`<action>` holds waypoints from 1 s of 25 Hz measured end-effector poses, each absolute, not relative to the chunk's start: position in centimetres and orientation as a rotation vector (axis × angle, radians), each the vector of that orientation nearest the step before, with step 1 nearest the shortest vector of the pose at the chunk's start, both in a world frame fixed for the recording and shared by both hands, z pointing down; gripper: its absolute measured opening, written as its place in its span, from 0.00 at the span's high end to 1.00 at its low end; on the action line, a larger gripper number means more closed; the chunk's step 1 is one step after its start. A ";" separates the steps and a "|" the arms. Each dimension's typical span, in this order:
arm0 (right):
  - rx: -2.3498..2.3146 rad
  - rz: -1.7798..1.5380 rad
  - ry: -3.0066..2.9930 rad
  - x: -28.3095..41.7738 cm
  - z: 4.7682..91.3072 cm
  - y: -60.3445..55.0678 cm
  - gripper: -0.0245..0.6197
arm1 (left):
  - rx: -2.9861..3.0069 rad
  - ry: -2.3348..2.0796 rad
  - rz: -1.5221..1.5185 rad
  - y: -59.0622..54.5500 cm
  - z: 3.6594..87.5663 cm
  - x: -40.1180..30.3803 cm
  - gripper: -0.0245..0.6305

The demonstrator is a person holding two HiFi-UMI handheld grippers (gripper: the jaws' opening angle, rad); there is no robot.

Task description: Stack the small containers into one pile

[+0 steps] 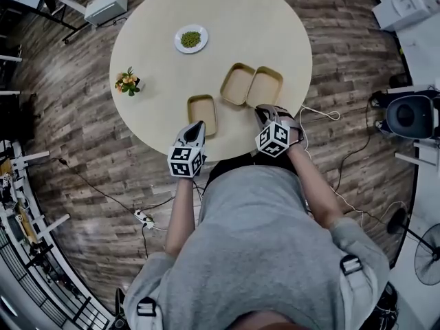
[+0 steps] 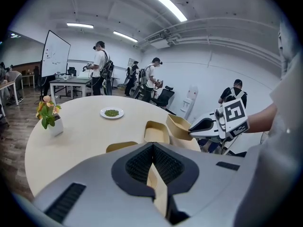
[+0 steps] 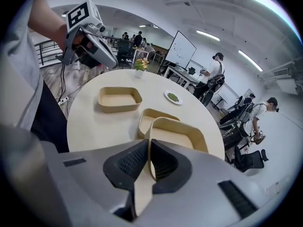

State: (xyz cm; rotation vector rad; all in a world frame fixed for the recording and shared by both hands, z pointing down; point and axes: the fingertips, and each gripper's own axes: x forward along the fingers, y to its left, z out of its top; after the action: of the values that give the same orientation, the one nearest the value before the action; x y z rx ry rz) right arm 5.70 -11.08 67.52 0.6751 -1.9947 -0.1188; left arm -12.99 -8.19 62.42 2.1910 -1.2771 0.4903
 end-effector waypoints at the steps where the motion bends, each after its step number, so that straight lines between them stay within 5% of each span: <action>1: 0.678 -0.123 -1.995 5.3 67.4 -11.2 0.92 | 2.190 -1.276 0.492 -8.1 62.5 -13.1 0.94; 25: 0.547 -0.078 -2.062 -1.3 69.2 -14.0 0.92 | 2.092 -1.347 0.475 -9.3 63.4 -15.9 0.94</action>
State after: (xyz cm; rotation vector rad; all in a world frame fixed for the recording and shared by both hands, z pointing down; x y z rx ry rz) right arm -1.26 -14.01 69.18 0.5466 -2.0619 -0.0782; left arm -15.89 -9.31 63.44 2.0918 -1.3472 0.4754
